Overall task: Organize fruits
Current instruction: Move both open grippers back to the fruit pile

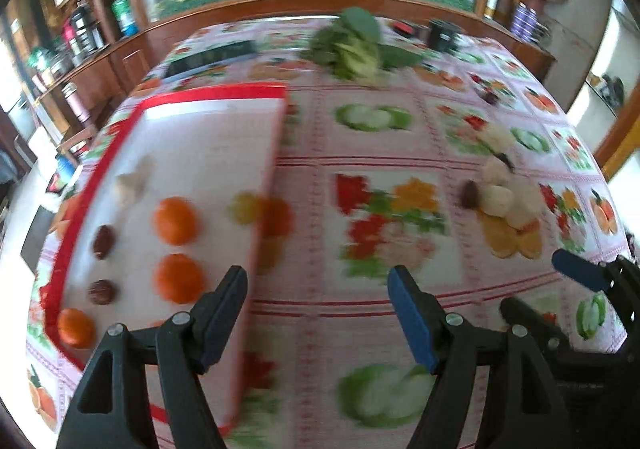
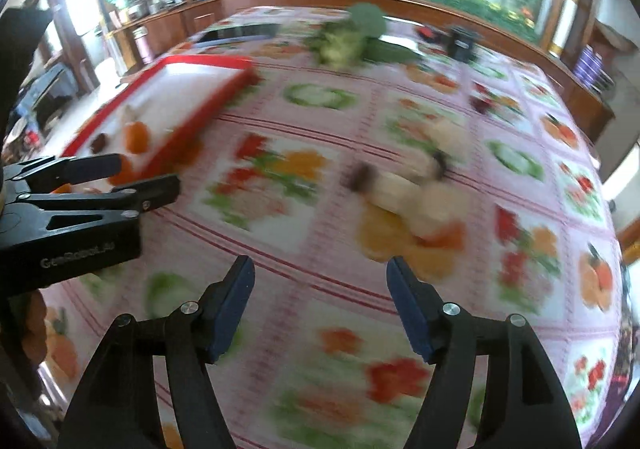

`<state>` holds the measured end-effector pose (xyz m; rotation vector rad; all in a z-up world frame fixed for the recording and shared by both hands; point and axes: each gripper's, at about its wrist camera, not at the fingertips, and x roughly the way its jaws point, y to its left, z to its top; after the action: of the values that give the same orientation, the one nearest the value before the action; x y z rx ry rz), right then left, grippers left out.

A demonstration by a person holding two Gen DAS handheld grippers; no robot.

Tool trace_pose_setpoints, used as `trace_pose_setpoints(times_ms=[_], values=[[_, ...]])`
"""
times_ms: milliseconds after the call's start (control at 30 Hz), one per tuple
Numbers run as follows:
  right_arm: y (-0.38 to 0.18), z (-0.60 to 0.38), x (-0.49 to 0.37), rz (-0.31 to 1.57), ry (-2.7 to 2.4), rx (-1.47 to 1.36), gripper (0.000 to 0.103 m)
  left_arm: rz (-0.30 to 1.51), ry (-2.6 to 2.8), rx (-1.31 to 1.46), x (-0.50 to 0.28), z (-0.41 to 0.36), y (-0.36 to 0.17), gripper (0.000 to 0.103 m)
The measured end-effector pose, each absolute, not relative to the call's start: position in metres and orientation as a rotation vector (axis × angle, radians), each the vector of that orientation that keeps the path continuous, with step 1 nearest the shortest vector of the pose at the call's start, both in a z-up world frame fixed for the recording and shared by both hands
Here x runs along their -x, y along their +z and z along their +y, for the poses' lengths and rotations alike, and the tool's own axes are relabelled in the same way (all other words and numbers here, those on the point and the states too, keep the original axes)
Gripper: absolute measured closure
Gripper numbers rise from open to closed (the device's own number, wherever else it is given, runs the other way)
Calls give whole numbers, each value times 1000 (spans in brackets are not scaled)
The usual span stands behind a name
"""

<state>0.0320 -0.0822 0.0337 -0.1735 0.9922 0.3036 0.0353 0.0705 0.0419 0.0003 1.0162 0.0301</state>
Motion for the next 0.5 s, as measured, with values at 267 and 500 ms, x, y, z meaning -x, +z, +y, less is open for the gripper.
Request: trace_pose_setpoints(times_ms=[267, 500], values=[[28, -159, -43, 1005, 199, 86, 34, 1053, -20, -17, -51, 21, 32, 27], [24, -157, -77, 1009, 294, 58, 32, 1084, -17, -33, -53, 10, 25, 27]])
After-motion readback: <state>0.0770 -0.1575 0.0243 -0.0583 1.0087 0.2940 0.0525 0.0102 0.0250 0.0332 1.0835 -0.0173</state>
